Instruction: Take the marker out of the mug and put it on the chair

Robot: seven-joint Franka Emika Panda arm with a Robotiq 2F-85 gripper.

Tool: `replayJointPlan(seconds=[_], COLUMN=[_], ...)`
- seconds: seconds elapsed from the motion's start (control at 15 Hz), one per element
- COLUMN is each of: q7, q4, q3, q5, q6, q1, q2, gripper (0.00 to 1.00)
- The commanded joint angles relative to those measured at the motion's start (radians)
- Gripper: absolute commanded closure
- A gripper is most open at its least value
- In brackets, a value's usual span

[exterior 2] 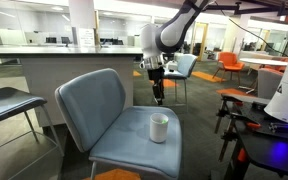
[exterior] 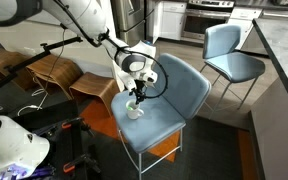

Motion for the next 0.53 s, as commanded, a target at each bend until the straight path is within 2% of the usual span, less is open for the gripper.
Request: replayJointPlan(seconds=[0.0, 0.13, 0.33, 0.47], q7=[0.037, 0.034, 0.034, 0.037], q4=[0.047, 0.071, 0.107, 0.134], q3=[0.001, 0.003, 0.005, 0.004], q5=[0.027, 0.038, 0.05, 0.052], q6=[0.008, 0.011, 0.015, 0.012], q1=[0.008, 0.008, 0.011, 0.013], q2=[0.062, 0.098, 0.146, 0.174], gripper=[0.16, 0.2, 0.34, 0.36])
